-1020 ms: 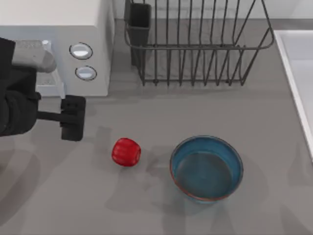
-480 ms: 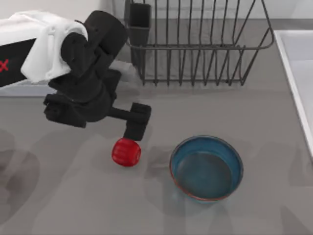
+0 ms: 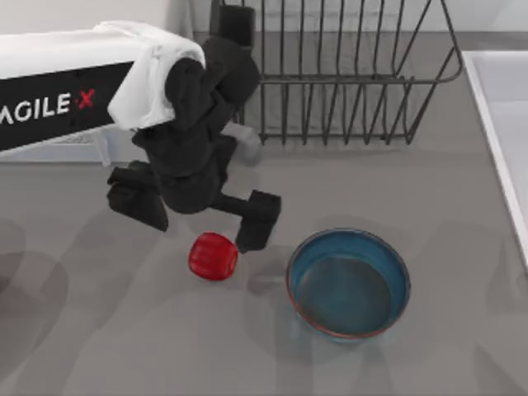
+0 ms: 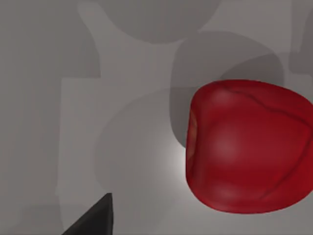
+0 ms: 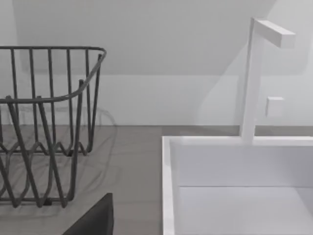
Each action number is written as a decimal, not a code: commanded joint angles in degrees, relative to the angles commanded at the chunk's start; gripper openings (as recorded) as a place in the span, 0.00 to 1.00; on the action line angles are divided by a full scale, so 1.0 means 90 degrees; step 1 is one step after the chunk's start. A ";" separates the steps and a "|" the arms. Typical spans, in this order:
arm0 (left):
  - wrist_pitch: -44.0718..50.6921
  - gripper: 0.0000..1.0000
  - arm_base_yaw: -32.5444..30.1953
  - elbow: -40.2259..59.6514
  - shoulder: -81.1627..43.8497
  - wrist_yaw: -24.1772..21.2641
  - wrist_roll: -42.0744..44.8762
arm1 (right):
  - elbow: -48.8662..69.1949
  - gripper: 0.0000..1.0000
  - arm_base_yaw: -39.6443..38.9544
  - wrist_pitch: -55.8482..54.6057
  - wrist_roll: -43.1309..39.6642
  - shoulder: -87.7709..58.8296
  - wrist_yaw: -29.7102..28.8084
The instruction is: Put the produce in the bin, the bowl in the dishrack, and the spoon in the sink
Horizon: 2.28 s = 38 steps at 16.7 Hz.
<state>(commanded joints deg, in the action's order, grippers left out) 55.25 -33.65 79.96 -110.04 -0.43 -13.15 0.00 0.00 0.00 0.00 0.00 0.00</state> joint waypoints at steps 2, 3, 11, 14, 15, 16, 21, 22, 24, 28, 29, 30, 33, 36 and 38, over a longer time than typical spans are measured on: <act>0.0000 1.00 0.0000 0.0000 0.0000 0.0000 0.0000 | 0.0000 1.00 0.0000 0.0000 0.0000 0.0000 0.0000; -0.0012 1.00 0.0032 -0.0018 0.0019 -0.0001 0.0004 | 0.0000 1.00 0.0000 0.0000 0.0000 0.0000 0.0000; -0.1426 1.00 0.0002 -0.0682 -0.0707 -0.0005 0.0012 | 0.0000 1.00 0.0000 0.0000 0.0000 0.0000 0.0000; -0.1554 1.00 0.0000 -0.0760 -0.0794 -0.0006 0.0011 | 0.0000 1.00 0.0000 0.0000 0.0000 0.0000 0.0000; -0.1554 1.00 0.0000 -0.0760 -0.0794 -0.0006 0.0011 | 0.0000 1.00 0.0000 0.0000 0.0000 0.0000 0.0000; -0.1554 1.00 0.0000 -0.0760 -0.0794 -0.0006 0.0011 | 0.0000 1.00 0.0000 0.0000 0.0000 0.0000 0.0000; -0.1554 0.62 0.0000 -0.0760 -0.0794 -0.0006 0.0011 | 0.0000 1.00 0.0000 0.0000 0.0000 0.0000 0.0000; -0.1554 0.55 0.0000 -0.0760 -0.0794 -0.0006 0.0011 | 0.0000 1.00 0.0000 0.0000 0.0000 0.0000 0.0000; -0.1554 0.40 0.0000 -0.0760 -0.0794 -0.0006 0.0011 | 0.0000 1.00 0.0000 0.0000 0.0000 0.0000 0.0000; -0.1554 0.10 0.0000 -0.0760 -0.0794 -0.0006 0.0011 | 0.0000 1.00 0.0000 0.0000 0.0000 0.0000 0.0000; -0.1554 0.02 0.0000 -0.0760 -0.0794 -0.0006 0.0011 | 0.0000 1.00 0.0000 0.0000 0.0000 0.0000 0.0000; -0.1554 0.00 0.0000 -0.0760 -0.0794 -0.0006 0.0011 | 0.0000 1.00 0.0000 0.0000 0.0000 0.0000 0.0000; -0.1554 0.00 0.0000 -0.0760 -0.0794 -0.0006 0.0011 | 0.0000 1.00 0.0000 0.0000 0.0000 0.0000 0.0000; -0.1554 0.00 0.0000 -0.0760 -0.0794 -0.0006 0.0011 | 0.0000 1.00 0.0000 0.0000 0.0000 0.0000 0.0000; -0.1505 0.00 0.0031 -0.0747 -0.0708 0.0125 0.0089 | 0.0000 1.00 0.0000 0.0000 0.0000 0.0000 0.0000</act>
<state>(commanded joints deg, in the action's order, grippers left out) 41.70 -33.37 73.23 -116.41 0.69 -12.35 0.00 0.00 0.00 0.00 0.00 0.00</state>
